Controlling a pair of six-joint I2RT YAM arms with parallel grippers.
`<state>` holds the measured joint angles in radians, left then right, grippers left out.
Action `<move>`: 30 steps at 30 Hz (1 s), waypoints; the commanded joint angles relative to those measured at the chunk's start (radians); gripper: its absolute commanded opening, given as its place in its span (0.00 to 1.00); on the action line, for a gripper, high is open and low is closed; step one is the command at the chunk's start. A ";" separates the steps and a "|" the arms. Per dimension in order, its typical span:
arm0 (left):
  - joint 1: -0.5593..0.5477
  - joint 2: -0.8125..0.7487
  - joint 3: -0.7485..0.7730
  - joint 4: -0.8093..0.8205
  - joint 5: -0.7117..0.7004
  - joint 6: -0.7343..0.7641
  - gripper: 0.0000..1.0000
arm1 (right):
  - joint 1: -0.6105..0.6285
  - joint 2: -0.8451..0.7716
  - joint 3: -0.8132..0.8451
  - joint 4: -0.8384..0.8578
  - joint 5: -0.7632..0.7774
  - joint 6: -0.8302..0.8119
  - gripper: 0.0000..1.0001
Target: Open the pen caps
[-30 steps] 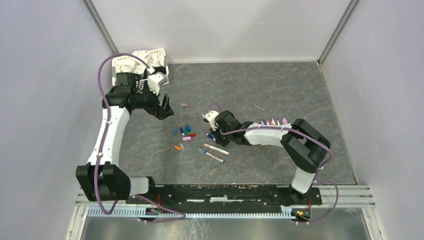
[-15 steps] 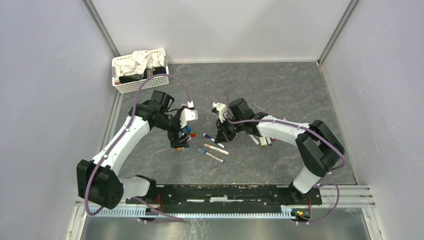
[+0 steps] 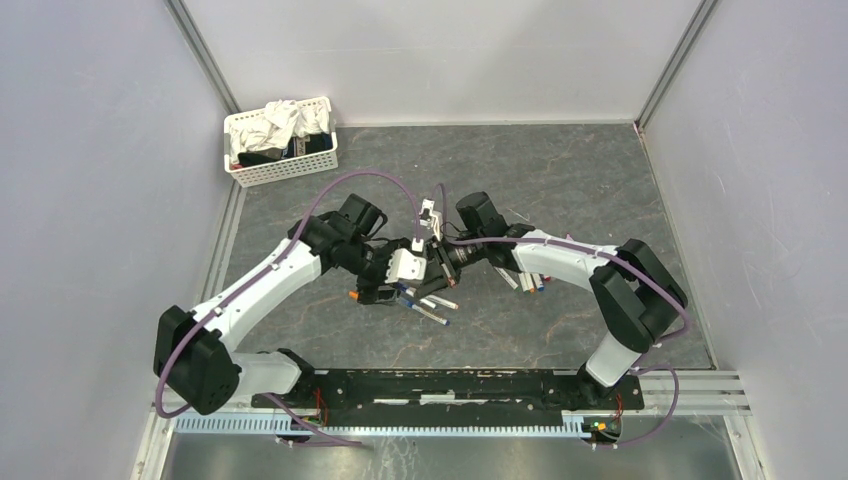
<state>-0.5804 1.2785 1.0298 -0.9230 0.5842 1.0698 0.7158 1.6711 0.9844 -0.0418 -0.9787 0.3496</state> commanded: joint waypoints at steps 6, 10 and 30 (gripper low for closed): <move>-0.037 0.017 0.004 0.050 -0.017 0.053 0.47 | -0.011 0.035 -0.003 0.172 -0.100 0.146 0.00; -0.041 0.018 0.007 0.050 -0.020 0.055 0.32 | -0.015 0.045 -0.008 0.163 -0.085 0.149 0.05; -0.039 0.051 0.048 0.023 -0.141 0.138 0.02 | -0.008 0.065 0.003 -0.048 -0.032 -0.028 0.00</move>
<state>-0.6228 1.3243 1.0302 -0.9108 0.5285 1.1149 0.7204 1.7435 0.9840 0.0753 -1.0458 0.4412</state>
